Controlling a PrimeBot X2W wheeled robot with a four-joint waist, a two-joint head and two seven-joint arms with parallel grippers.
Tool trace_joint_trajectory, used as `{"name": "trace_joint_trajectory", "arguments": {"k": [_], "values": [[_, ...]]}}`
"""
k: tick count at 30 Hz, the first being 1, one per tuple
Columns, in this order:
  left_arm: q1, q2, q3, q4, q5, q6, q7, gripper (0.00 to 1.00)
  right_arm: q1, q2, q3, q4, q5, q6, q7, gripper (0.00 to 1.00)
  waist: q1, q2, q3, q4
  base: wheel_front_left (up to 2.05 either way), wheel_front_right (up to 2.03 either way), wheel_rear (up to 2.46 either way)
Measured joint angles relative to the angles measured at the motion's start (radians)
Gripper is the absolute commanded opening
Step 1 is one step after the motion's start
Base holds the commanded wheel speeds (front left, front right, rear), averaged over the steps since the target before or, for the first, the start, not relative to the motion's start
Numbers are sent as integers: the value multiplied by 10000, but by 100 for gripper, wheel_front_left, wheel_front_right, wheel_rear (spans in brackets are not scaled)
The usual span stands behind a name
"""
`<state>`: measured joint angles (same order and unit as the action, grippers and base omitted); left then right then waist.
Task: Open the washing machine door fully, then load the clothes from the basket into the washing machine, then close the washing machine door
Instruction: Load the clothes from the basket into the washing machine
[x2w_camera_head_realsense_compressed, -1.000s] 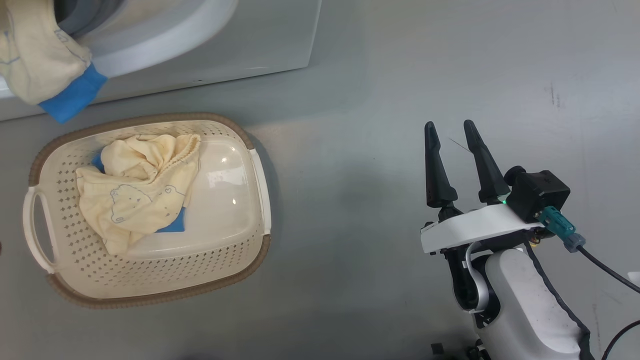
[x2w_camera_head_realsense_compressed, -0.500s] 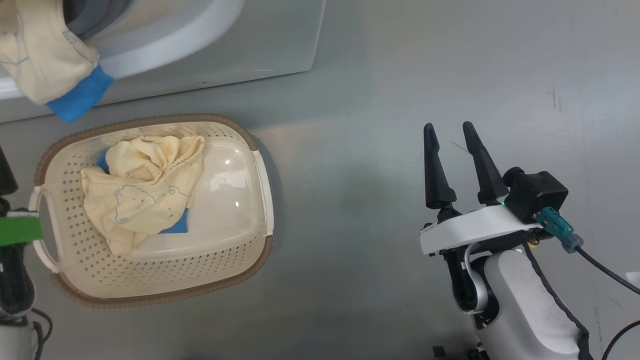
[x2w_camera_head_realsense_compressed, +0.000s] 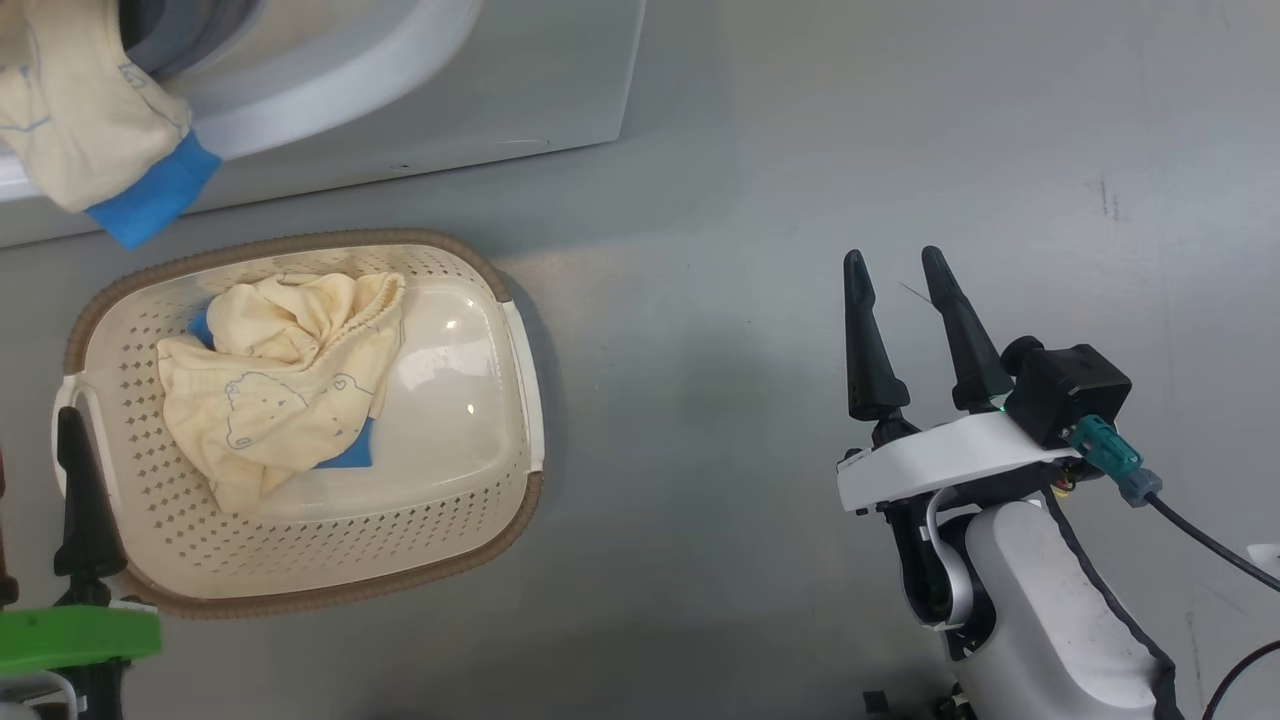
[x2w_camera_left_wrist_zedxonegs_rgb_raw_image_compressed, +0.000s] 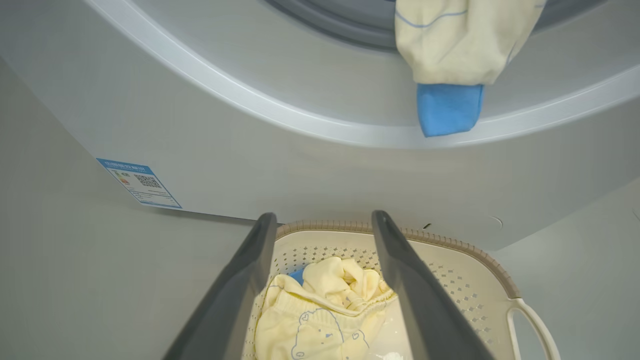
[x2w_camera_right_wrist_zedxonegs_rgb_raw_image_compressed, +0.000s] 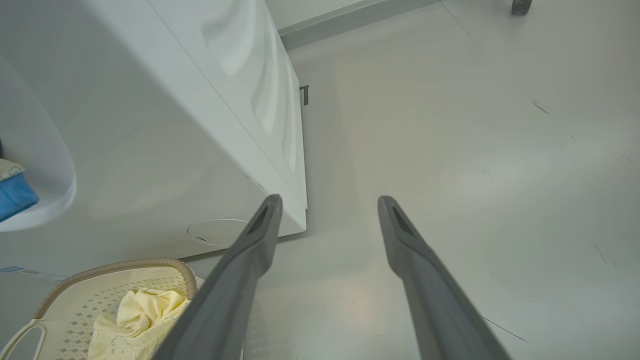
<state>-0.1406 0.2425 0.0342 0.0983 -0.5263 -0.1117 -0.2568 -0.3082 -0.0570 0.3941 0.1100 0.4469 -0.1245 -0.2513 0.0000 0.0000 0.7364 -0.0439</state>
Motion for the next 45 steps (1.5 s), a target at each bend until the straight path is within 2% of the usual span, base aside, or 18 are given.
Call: {"name": "trace_joint_trajectory", "arguments": {"k": [21,30,40,45], "values": [[832,-385,339,75,577,-92,0,100,-1,-2,88,65,4,0,0,100,0,0,-66,-59,0,0,0],[798,-416,190,-426,711,-100,2,100,-1,-2,155,125,19,0,0,100,0,0,-157,-76,0,0,0],[-240,224,-516,-1590,656,-100,15,100,0,-2,236,201,33,0,0,100,1,0,-271,-105,0,0,0],[-866,474,-602,-1981,405,-100,341,100,-1,0,318,209,44,0,0,100,1,0,-306,-131,0,0,0]]}}
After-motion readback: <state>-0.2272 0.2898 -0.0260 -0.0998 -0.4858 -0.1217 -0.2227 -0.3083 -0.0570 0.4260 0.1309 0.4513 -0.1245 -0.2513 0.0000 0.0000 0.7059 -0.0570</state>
